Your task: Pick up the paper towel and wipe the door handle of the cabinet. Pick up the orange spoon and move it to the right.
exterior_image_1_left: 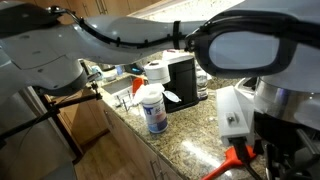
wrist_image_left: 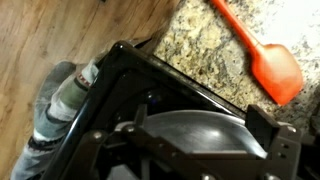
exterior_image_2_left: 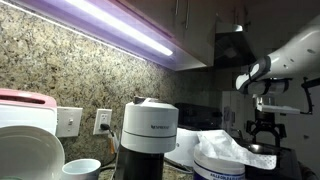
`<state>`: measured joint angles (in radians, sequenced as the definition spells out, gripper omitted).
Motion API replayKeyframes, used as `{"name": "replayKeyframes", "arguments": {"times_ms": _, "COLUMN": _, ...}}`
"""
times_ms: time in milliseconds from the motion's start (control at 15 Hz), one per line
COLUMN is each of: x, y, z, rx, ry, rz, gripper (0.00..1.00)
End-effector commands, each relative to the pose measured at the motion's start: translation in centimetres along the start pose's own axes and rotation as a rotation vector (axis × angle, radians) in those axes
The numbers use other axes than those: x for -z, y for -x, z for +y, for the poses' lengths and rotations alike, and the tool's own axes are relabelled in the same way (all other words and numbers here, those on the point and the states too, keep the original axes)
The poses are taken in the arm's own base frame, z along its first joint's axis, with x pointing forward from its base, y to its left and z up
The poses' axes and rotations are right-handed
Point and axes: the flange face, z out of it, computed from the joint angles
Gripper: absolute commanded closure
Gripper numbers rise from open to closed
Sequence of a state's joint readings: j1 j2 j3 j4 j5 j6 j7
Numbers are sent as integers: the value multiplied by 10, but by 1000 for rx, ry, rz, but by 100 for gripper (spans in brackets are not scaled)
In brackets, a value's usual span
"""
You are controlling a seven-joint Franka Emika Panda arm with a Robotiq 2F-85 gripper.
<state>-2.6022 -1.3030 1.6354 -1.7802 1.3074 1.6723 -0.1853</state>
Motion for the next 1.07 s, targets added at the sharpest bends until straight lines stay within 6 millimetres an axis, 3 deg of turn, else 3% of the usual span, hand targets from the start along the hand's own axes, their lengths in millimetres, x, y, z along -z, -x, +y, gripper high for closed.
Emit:
{"name": "replayKeyframes", "arguments": {"times_ms": 0, "x": 11, "y": -8, "z": -8, "rx": 125, "ry": 117, "rz": 104, "gripper": 0}}
{"name": "replayKeyframes", "arguments": {"times_ms": 333, "x": 26, "y": 12, "z": -33, "rx": 338, "ry": 189, "rz": 244, "gripper": 0}}
{"name": "replayKeyframes", "arguments": {"times_ms": 533, "x": 24, "y": 35, "z": -57, "rx": 426, "ry": 216, "rz": 288, "gripper": 0}}
{"name": "replayKeyframes", "arguments": {"times_ms": 733, "x": 18, "y": 70, "z": -87, "rx": 497, "ry": 251, "rz": 330, "gripper": 0}}
{"name": "replayKeyframes", "arguments": {"times_ms": 1000, "x": 21, "y": 132, "z": -128, "rx": 619, "ry": 296, "rz": 423, "gripper": 0}}
